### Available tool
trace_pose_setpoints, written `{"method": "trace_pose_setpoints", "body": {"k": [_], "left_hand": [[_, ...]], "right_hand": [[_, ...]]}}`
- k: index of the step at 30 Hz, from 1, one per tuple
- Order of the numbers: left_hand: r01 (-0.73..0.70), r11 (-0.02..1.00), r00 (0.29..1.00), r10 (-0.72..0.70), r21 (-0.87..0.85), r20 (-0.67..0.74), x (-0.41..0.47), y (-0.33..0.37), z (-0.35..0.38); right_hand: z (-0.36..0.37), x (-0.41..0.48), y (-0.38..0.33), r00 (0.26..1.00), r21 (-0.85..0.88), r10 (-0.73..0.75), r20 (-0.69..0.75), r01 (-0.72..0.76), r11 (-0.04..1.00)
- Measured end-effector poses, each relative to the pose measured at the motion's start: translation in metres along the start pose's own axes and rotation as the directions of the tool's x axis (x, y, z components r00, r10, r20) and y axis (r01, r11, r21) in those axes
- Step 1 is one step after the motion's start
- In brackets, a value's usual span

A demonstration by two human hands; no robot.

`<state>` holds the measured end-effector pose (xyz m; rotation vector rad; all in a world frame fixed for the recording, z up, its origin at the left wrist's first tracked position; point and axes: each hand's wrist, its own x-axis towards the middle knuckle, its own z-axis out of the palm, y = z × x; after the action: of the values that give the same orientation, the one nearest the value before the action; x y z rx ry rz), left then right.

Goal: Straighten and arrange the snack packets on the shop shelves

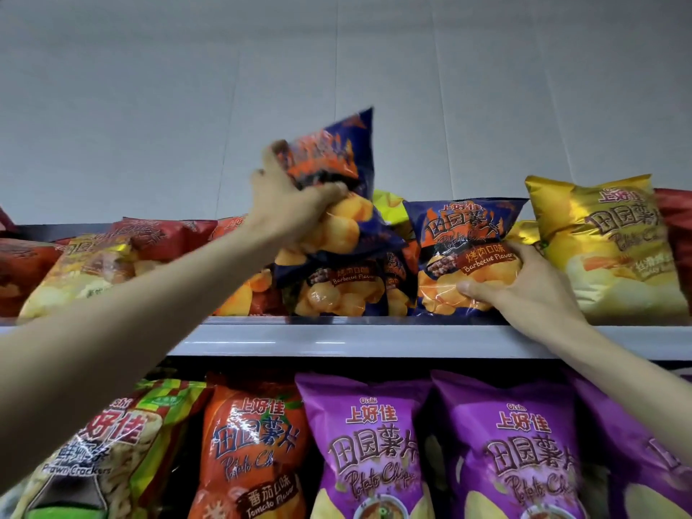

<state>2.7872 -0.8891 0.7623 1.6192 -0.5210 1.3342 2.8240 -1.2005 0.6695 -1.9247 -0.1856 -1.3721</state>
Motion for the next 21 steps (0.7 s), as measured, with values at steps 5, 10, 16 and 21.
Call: {"method": "trace_pose_setpoints", "body": {"k": [5,10,16,21], "left_hand": [[-0.001,0.950,0.993,-0.037,0.314,0.114,-0.022,-0.015,0.043],[-0.032,0.881,0.989,-0.040,0.471,0.143,-0.033,-0.025,0.056],[0.013,0.888,0.951,-0.153,0.460,0.268,-0.039,-0.025,0.054],[-0.047,0.933,0.996,0.017,0.357,0.086,-0.033,-0.022,0.019]], "right_hand": [[0.000,-0.003,-0.007,0.981,0.115,-0.038,-0.188,0.060,0.991],[-0.006,0.002,-0.017,0.982,0.247,-0.098,-0.163,0.137,0.959],[-0.008,0.012,-0.013,0.984,0.318,-0.139,-0.110,0.167,0.933],[-0.012,0.018,-0.017,0.983,0.451,-0.142,-0.118,0.180,0.874]]}}
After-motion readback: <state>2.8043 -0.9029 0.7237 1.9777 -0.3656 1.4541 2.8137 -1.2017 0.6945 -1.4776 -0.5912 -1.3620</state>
